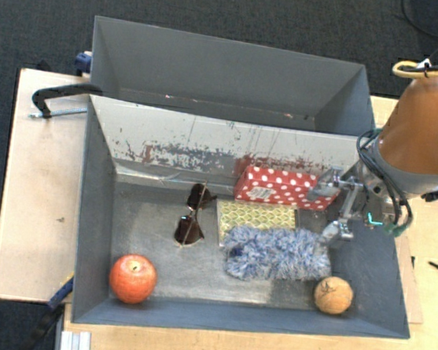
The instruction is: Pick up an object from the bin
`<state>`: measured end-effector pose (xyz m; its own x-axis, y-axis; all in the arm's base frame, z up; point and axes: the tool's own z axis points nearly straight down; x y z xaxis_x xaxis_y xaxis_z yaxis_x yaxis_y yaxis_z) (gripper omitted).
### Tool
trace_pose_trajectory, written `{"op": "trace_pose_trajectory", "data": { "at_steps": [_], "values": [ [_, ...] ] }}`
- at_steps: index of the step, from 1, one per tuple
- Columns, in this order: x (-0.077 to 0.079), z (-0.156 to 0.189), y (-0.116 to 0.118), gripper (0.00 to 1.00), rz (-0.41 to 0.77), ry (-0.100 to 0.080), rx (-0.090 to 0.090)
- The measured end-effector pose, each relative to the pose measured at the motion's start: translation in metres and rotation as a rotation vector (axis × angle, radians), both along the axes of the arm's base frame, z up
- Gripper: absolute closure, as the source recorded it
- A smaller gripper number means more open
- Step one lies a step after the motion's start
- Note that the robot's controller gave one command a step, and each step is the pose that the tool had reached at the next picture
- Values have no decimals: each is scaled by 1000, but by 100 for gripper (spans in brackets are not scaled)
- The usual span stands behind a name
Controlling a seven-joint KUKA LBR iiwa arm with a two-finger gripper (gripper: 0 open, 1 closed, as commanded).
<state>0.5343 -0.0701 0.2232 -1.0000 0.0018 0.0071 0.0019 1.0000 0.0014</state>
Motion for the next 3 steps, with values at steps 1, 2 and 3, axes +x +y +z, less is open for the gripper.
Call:
{"op": "trace_pose_trajectory", "data": {
  "at_steps": [1,2,3],
  "values": [
    [2,4,0,0,2,-9,-1],
    [3,-53,23,0,66,-13,-1],
    [5,-71,48,0,190,-4,1]
  ]
}}
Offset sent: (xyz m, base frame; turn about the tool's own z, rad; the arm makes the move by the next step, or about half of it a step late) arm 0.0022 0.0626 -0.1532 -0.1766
